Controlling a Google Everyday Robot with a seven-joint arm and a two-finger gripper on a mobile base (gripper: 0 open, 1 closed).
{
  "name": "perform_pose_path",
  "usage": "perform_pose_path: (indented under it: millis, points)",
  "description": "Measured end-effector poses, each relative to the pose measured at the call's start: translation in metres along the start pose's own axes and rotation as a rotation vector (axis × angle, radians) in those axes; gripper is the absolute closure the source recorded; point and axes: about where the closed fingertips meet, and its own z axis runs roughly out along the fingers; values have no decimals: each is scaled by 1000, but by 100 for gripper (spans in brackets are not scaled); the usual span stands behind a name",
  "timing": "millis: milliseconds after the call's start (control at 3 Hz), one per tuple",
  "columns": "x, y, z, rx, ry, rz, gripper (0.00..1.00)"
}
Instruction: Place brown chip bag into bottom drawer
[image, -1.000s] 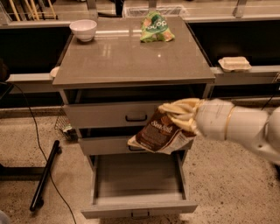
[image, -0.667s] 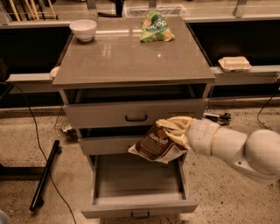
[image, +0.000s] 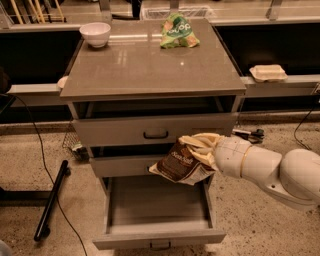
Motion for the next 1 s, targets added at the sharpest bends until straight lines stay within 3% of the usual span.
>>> perform_pose_path:
  millis: [333,667,1000]
  points:
    - [7,4,7,4,11,12,100]
    - [36,20,45,-13,-5,17,100]
    - [81,41,98,-12,-47,88,100]
